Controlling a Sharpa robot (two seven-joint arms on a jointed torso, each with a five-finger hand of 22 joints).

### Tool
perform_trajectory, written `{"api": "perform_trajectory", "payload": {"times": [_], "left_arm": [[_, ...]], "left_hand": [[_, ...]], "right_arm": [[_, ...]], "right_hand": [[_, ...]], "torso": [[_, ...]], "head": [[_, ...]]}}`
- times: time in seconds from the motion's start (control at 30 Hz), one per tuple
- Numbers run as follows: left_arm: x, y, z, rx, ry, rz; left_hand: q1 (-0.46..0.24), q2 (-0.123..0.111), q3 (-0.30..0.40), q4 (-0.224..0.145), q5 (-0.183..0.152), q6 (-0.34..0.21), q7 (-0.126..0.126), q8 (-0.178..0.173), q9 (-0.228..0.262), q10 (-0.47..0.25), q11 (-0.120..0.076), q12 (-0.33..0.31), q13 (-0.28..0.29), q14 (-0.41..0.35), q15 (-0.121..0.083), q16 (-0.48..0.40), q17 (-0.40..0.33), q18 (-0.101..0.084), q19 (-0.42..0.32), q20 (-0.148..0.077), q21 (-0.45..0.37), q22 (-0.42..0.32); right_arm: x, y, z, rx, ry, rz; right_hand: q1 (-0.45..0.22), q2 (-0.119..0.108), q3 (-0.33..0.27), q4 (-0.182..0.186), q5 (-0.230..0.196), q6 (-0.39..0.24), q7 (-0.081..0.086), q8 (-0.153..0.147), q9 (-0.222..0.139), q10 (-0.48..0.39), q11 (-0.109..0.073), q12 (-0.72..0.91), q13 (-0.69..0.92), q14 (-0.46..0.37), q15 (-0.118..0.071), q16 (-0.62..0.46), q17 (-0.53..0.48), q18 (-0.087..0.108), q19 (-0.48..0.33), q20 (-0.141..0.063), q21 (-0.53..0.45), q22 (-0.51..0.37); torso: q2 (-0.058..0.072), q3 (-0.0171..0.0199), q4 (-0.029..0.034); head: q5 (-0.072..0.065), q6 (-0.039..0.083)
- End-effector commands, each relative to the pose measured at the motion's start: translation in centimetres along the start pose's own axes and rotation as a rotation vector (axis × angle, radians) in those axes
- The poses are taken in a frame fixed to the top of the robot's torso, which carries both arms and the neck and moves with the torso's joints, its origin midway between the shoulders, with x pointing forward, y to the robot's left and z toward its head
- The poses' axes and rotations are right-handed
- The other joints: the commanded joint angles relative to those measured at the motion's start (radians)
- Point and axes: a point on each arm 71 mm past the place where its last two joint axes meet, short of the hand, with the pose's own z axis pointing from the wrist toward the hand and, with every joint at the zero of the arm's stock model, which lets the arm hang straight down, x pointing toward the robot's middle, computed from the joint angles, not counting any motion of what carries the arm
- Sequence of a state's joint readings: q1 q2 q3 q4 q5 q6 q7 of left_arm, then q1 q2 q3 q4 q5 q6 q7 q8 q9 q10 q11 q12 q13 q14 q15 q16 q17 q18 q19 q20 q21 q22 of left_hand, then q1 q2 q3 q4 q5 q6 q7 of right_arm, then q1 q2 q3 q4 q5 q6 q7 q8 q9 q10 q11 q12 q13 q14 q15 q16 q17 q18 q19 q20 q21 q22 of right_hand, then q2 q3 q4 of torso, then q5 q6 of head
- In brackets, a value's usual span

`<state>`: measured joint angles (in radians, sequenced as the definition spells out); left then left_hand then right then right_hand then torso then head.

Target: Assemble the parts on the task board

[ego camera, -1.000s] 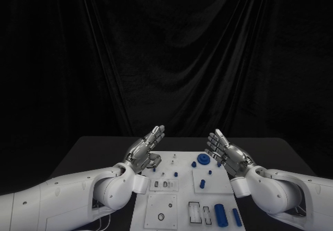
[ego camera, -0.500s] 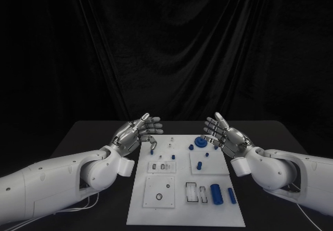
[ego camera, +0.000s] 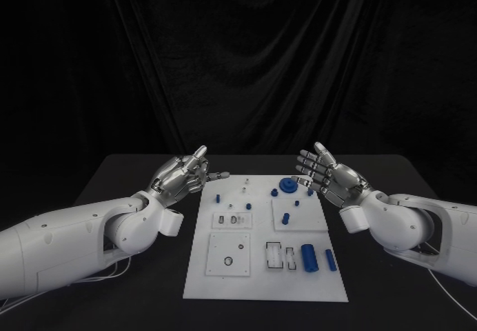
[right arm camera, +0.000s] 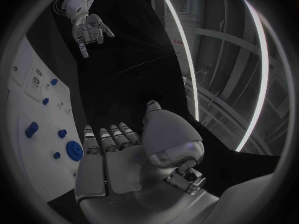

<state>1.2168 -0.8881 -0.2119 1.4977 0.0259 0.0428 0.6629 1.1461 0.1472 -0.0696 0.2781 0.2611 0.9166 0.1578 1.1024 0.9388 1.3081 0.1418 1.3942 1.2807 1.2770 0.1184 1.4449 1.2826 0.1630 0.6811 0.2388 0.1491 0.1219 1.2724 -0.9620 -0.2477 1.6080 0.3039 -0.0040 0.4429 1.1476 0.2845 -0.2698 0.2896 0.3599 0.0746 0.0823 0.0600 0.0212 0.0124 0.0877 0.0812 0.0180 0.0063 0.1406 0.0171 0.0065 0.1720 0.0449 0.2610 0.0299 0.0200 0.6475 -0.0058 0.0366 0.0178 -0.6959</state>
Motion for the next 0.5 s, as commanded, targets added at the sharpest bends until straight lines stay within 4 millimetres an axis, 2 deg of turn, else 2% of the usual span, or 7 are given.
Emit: {"api": "perform_trajectory", "payload": {"times": [0.03, 0.17, 0.27, 0.3, 0.33, 0.43, 0.5], "left_arm": [[0.0, 0.2, -0.1, -0.056, 0.038, 0.048], [-0.5, 0.1, -0.7, -0.074, 0.035, 0.057], [-0.8, -0.3, -1.1, -0.053, 0.023, 0.066], [-0.9, -0.5, -1.3, -0.037, 0.019, 0.068], [-1.0, -0.6, -1.4, -0.024, 0.017, 0.070], [-1.1, -1.0, -1.5, 0.014, 0.016, 0.077], [-1.2, -1.2, -1.6, 0.037, 0.023, 0.085]], "left_hand": [[-0.187, -0.016, -0.194, 0.013, -0.209, 0.420, -0.002, 0.399, 0.505, 0.263, -0.027, 0.177, 0.290, 0.294, -0.028, 0.126, 0.288, 0.028, 0.246, -0.025, -0.074, -0.060], [-0.161, 0.012, -0.227, 0.013, -0.208, 0.323, -0.007, 0.358, 0.465, 0.263, -0.031, 0.177, 0.290, 0.294, -0.034, 0.126, 0.288, 0.027, 0.311, -0.030, -0.087, -0.061], [-0.079, 0.039, -0.240, 0.005, -0.172, -0.203, -0.016, 0.029, 0.162, 0.063, -0.036, 0.142, 0.170, 0.294, -0.037, 0.126, 0.288, 0.026, 0.324, -0.035, -0.089, -0.061], [-0.020, 0.047, -0.248, 0.012, -0.148, -0.250, -0.022, -0.163, 0.038, -0.043, -0.038, 0.097, 0.100, 0.242, -0.039, 0.128, 0.255, 0.024, 0.323, -0.035, -0.089, -0.061], [-0.003, 0.051, -0.252, 0.010, -0.140, -0.244, -0.019, -0.242, -0.014, -0.126, -0.035, 0.063, 0.047, 0.160, -0.040, 0.129, 0.200, 0.024, 0.320, -0.035, -0.089, -0.061], [0.030, 0.054, -0.256, 0.011, -0.129, -0.235, -0.010, -0.367, -0.117, -0.232, -0.028, 0.007, -0.020, 0.041, -0.034, 0.119, 0.114, 0.027, 0.305, -0.029, -0.088, -0.061], [0.080, 0.052, -0.259, 0.004, -0.112, -0.236, 0.012, -0.492, -0.242, -0.640, -0.004, -0.226, -0.284, -0.297, -0.004, 0.027, -0.140, 0.019, 0.176, -0.006, -0.084, -0.058]], "right_arm": [[0.1, 0.1, -0.2, 0.026, 0.021, 0.008], [-0.2, 0.3, -0.3, 0.035, 0.016, 0.004], [-0.3, 0.4, -0.4, 0.044, 0.015, -0.001], [-0.4, 0.4, -0.4, 0.049, 0.015, -0.005], [-0.5, 0.5, -0.5, 0.052, 0.016, -0.011], [-0.6, 0.6, -0.5, 0.060, 0.019, -0.039], [-0.8, 0.8, -0.5, 0.064, 0.022, -0.068]], "right_hand": [[0.013, -0.002, 0.002, 0.000, 0.006, 0.004, 0.005, 0.005, 0.002, 0.002, 0.009, 0.007, 0.001, 0.002, 0.009, 0.005, 0.002, 0.009, 0.000, 0.007, 0.006, 0.002], [0.021, -0.004, 0.002, -0.001, 0.016, 0.005, 0.005, 0.010, 0.002, 0.004, 0.022, 0.019, 0.003, 0.004, 0.017, 0.010, 0.003, 0.009, 0.006, 0.013, 0.009, 0.003], [0.040, -0.009, 0.006, -0.006, 0.040, 0.005, 0.006, 0.013, 0.002, 0.005, 0.025, 0.025, 0.003, 0.006, 0.027, 0.016, 0.004, 0.009, 0.013, 0.019, 0.014, 0.005], [0.050, -0.014, 0.007, -0.008, 0.042, 0.006, 0.006, 0.015, 0.002, 0.005, 0.027, 0.028, 0.003, 0.008, 0.032, 0.019, 0.005, 0.008, 0.016, 0.021, 0.016, 0.006], [0.060, -0.018, 0.008, -0.011, 0.044, 0.009, 0.005, 0.019, 0.003, 0.005, 0.029, 0.032, 0.004, 0.009, 0.038, 0.023, 0.006, 0.007, 0.020, 0.024, 0.018, 0.007], [0.104, -0.036, 0.012, -0.024, 0.055, 0.036, 0.019, 0.046, 0.009, 0.014, 0.045, 0.069, 0.009, 0.024, 0.063, 0.051, 0.012, -0.005, 0.046, 0.030, 0.034, 0.014], [0.146, -0.048, 0.017, -0.045, 0.073, 0.083, 0.046, 0.083, 0.018, 0.026, 0.061, 0.112, 0.014, 0.038, 0.072, 0.076, 0.017, -0.015, 0.078, 0.031, 0.052, 0.021]], "torso": [[0.019, 0.0007, 0.0025], [0.026, 0.0015, 0.0033], [0.030, 0.0012, 0.0030], [0.033, 0.0007, 0.0034], [0.034, 0.0006, 0.0040], [0.041, 0.0008, 0.0107], [0.042, 0.0008, 0.0120]], "head": [[0.002, -0.002], [0.002, -0.005], [-0.003, -0.008], [-0.006, -0.010], [-0.008, -0.011], [-0.023, -0.014], [-0.029, -0.018]]}}
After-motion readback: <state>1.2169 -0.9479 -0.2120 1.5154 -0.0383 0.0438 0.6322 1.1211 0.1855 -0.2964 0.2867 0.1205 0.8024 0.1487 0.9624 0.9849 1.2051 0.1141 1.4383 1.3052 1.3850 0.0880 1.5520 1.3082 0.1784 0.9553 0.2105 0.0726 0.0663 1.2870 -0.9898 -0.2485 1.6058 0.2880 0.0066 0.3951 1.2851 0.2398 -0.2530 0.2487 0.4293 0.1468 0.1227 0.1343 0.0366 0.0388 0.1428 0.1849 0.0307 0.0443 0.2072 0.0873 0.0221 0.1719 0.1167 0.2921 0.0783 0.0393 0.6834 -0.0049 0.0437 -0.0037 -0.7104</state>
